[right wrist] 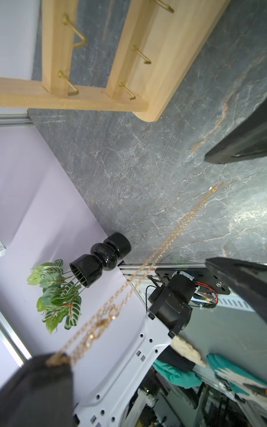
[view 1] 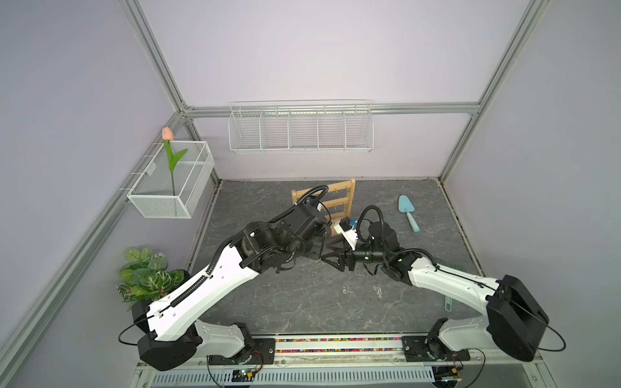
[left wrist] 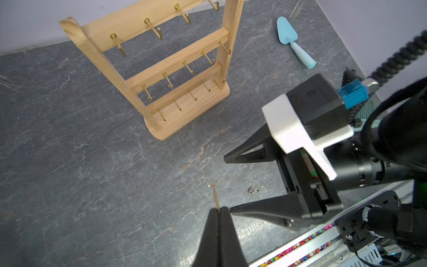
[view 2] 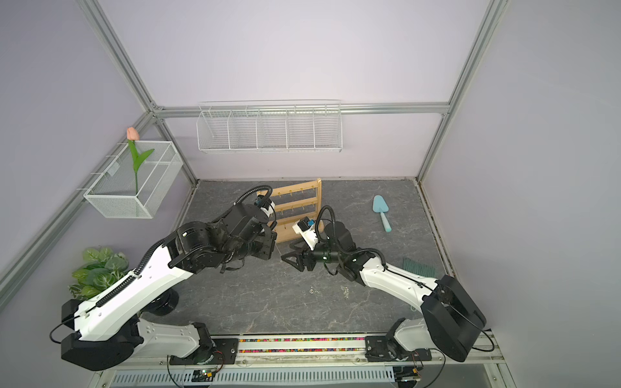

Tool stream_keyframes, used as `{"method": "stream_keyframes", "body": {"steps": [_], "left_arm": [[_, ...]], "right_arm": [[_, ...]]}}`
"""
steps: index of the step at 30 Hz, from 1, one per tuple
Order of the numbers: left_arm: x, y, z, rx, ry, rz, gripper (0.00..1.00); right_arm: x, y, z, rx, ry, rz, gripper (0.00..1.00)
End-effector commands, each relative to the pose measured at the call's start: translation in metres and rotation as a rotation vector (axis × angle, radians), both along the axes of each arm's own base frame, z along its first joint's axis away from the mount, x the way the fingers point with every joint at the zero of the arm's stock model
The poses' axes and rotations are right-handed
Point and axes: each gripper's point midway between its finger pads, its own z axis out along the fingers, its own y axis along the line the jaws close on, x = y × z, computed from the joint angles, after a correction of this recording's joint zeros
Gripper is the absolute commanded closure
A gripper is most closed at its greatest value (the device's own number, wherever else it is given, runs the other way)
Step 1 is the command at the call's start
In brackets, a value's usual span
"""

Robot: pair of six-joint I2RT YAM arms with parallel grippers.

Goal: Hang the necklace on the jewelry display stand
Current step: Pick up the necklace from the center of the board.

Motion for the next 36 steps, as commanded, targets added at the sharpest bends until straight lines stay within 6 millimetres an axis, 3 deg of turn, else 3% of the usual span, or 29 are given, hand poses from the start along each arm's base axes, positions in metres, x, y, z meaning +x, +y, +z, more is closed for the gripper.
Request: {"method": "stream_keyframes", "body": {"steps": [1, 8, 10, 11, 21, 33, 36], "left_arm": [[-0.002, -0.002, 0.004, 0.021, -0.004, -0.032, 1.00], [-0.002, -0.003, 0.008, 0.019, -0.004, -0.040, 1.00], [-0.002, -0.003, 0.010, 0.015, -0.007, -0.040, 1.00], [-0.002, -0.003, 0.011, 0.013, -0.008, -0.039, 1.00], [0.000, -0.002, 0.013, 0.030, -0.019, -0.039, 1.00], [0.001, -0.002, 0.018, 0.036, -0.029, -0.045, 1.00], [0.002, -0.001, 0.018, 0.040, -0.034, -0.042, 1.00]], "right_arm": [[-0.003, 0.007, 0.023, 0.038, -0.096, 0.065, 0.27], [-0.005, 0.019, 0.031, 0.062, -0.142, 0.141, 0.25], [-0.006, 0.020, 0.028, 0.063, -0.142, 0.160, 0.29], [-0.005, 0.024, 0.040, 0.084, -0.164, 0.170, 0.31], [-0.013, 0.028, 0.035, 0.100, -0.150, 0.238, 0.54], [-0.011, 0.030, 0.032, 0.113, -0.145, 0.241, 0.55], [-0.012, 0.031, 0.032, 0.113, -0.145, 0.247, 0.60]]}}
